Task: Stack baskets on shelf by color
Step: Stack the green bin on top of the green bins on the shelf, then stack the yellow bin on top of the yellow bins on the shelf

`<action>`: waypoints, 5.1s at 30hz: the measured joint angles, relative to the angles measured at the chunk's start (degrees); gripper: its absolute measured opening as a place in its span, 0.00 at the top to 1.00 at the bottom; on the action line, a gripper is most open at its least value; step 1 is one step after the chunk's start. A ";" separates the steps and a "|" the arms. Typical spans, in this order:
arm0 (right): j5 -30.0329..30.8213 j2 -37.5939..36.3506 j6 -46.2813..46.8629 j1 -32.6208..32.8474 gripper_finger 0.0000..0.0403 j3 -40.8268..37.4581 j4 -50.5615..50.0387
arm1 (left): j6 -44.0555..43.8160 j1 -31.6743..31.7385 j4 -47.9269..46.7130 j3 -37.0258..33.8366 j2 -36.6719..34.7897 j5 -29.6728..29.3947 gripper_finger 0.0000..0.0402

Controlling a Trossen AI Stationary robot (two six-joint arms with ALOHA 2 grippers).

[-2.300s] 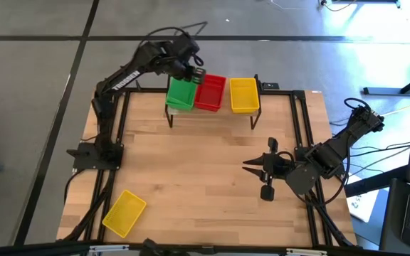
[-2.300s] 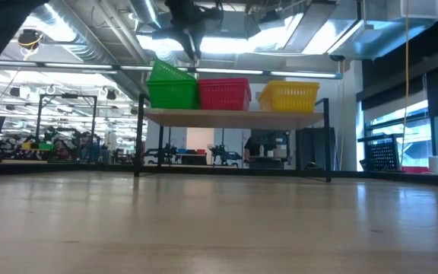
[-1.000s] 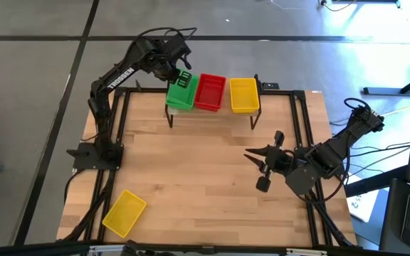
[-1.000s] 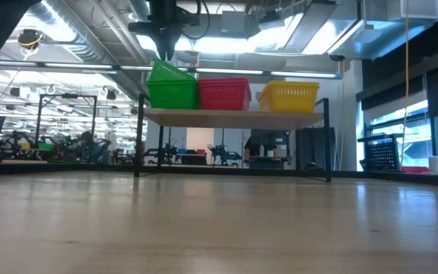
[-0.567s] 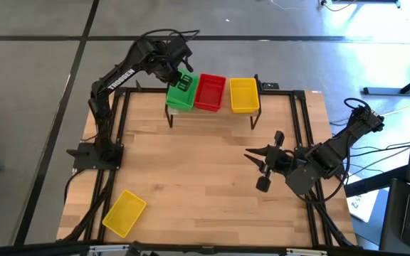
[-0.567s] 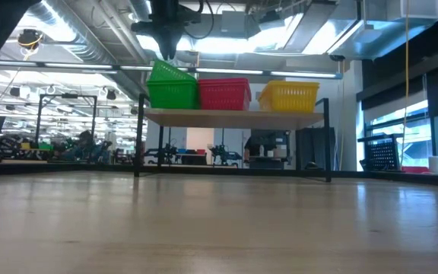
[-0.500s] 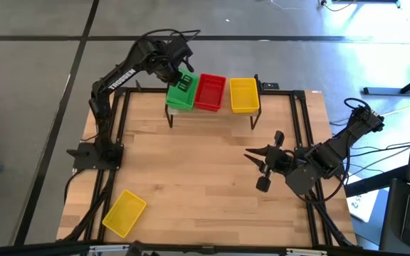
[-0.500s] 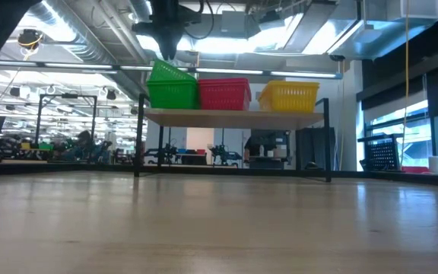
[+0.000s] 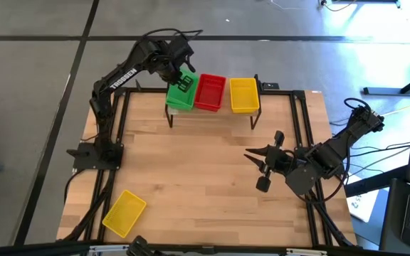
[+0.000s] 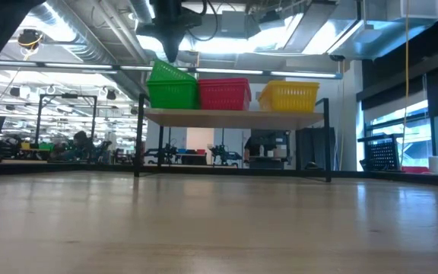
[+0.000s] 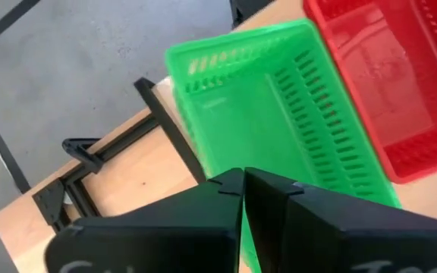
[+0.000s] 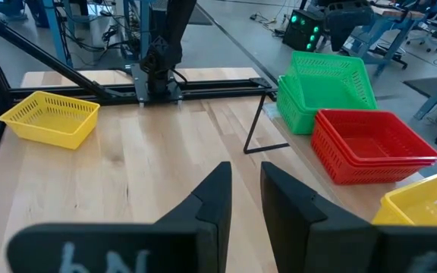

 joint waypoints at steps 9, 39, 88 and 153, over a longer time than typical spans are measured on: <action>-0.01 0.00 0.15 0.00 0.83 0.00 0.03 | 0.01 0.71 -0.41 0.00 2.52 0.88 1.00; -0.02 0.00 0.00 -0.13 0.83 0.00 -0.01 | 4.69 1.56 -0.14 0.02 2.13 -0.50 1.00; -9.05 -0.31 -4.63 2.08 0.83 0.00 0.28 | -22.25 -42.87 -1.74 0.57 -8.13 6.83 1.00; -31.67 -0.33 -4.57 5.17 0.83 0.00 11.19 | -97.53 -89.45 19.04 -50.30 -6.69 13.54 0.79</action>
